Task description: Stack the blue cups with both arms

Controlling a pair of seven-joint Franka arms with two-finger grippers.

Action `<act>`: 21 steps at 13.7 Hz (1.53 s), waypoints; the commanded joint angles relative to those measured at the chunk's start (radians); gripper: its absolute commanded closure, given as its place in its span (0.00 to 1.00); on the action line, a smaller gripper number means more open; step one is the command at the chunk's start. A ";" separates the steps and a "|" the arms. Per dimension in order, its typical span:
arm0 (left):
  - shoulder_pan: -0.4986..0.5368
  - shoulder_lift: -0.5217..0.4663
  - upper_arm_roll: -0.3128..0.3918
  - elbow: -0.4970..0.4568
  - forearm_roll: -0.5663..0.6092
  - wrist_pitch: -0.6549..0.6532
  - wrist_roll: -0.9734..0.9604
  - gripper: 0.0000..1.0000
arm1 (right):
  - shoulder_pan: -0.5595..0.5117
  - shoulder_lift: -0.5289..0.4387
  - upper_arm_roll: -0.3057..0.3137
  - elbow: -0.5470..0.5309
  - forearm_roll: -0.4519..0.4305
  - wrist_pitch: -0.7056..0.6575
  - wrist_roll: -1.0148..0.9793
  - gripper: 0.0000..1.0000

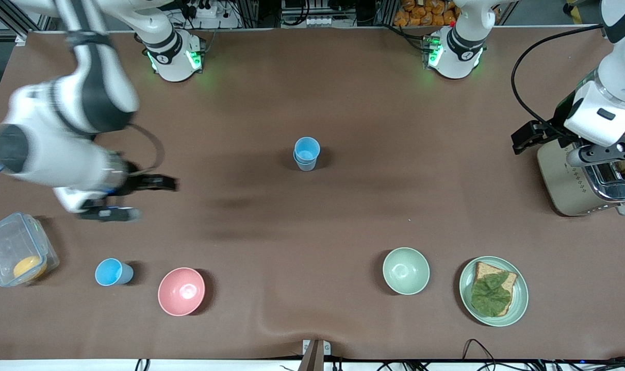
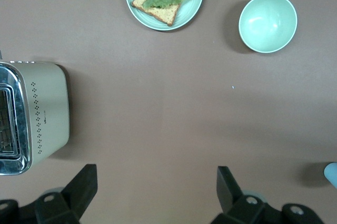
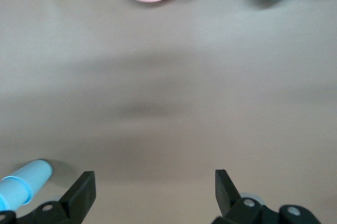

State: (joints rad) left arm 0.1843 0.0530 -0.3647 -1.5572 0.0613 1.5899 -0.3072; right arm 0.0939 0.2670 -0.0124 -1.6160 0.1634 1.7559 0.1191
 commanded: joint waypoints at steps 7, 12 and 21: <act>-0.002 0.004 -0.017 0.082 -0.009 -0.077 0.011 0.00 | -0.152 -0.325 0.042 -0.090 -0.130 -0.186 -0.108 0.00; 0.003 0.004 -0.016 0.082 -0.009 -0.077 0.011 0.00 | -0.145 -0.315 0.086 -0.015 -0.130 -0.239 -0.101 0.00; 0.017 0.002 -0.006 0.083 -0.049 -0.119 0.007 0.00 | -0.141 -0.298 0.049 0.067 -0.154 -0.342 -0.180 0.00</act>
State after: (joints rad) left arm 0.1894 0.0537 -0.3699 -1.4934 0.0285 1.5085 -0.3072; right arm -0.0384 -0.0501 0.0431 -1.5943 0.0285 1.4509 -0.0151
